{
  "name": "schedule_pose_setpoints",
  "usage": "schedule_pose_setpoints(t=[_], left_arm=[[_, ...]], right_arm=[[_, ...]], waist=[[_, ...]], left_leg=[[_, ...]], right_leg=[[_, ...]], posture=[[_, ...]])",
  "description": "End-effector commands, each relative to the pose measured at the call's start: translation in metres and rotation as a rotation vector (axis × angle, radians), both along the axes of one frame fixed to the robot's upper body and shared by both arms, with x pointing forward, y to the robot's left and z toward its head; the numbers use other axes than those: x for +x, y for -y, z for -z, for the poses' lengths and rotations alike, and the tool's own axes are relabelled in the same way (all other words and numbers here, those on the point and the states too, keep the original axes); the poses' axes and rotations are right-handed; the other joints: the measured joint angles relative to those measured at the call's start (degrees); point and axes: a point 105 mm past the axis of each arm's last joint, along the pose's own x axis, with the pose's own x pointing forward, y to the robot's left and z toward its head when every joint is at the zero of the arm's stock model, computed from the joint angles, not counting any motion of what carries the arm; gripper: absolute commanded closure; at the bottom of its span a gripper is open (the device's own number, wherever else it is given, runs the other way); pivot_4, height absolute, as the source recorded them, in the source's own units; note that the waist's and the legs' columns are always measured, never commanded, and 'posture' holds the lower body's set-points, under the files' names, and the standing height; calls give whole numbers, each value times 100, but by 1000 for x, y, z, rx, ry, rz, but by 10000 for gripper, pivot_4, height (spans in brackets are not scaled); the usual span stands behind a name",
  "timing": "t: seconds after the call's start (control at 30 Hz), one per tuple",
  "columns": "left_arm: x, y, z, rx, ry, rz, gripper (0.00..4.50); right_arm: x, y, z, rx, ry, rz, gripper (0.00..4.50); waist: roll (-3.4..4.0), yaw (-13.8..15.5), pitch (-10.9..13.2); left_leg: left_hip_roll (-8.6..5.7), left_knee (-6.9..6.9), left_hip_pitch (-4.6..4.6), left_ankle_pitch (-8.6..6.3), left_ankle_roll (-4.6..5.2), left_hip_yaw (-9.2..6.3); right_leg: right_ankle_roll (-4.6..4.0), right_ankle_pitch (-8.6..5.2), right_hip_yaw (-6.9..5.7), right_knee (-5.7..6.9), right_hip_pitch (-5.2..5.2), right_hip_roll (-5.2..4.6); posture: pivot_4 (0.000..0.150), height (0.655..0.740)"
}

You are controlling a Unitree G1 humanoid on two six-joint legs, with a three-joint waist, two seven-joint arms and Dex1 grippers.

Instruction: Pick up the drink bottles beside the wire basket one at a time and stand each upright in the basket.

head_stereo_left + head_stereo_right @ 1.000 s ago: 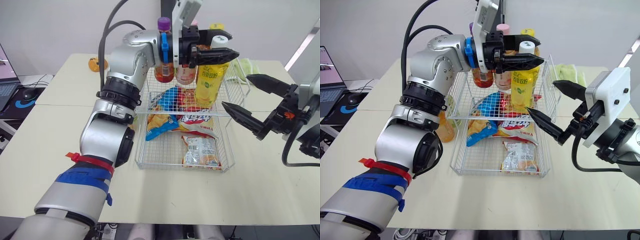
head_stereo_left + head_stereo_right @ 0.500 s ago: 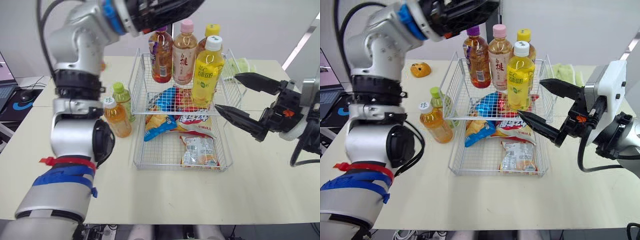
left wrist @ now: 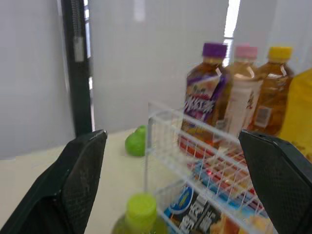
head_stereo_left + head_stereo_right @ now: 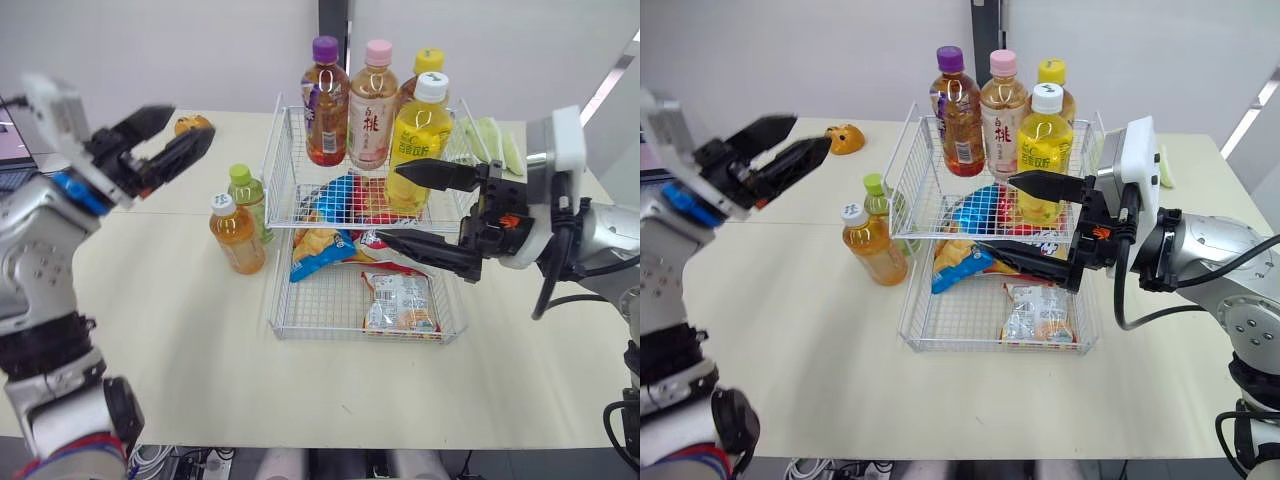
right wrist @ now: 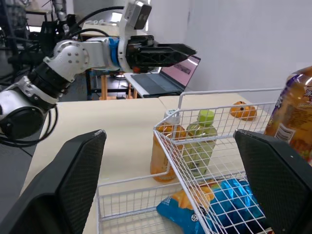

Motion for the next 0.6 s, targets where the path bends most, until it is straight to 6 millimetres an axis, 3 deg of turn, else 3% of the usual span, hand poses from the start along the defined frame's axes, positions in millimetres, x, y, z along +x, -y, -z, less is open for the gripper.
schedule_pose_setpoints(t=[0.03,0.17,0.33,0.47,0.6], left_arm=[[-34,-16,19,-10,2,-105,262],[-60,-17,57,-43,-91,-173,262],[-76,-2,76,-49,-121,-187,262],[-61,8,73,-19,-99,-178,262],[-28,25,67,2,-71,-162,262]], right_arm=[[1,-4,-8,0,56,-55,0],[6,-7,-8,0,57,-89,0],[11,-9,-9,-2,67,-115,0],[12,-10,-11,-5,78,-117,0],[11,-7,-12,-8,88,-94,0]], waist=[[-1,-1,-1],[-8,46,-5],[-11,144,-8],[-8,150,-10],[-3,141,-13]], left_leg=[[0,0,1,0,0,0],[0,-1,1,-1,0,-2],[-2,0,12,-13,22,-3],[-2,-1,19,-13,23,-4],[-2,-1,19,-13,23,-3]], right_leg=[[0,0,-1,2,0,0],[-1,1,-4,-2,2,-2],[-1,4,-5,0,15,-6],[-6,7,-7,5,17,-6],[-11,10,-8,5,15,-5]], posture=[[1500,7400],[1500,7400],[1500,7400],[1500,7400],[1500,7400]])
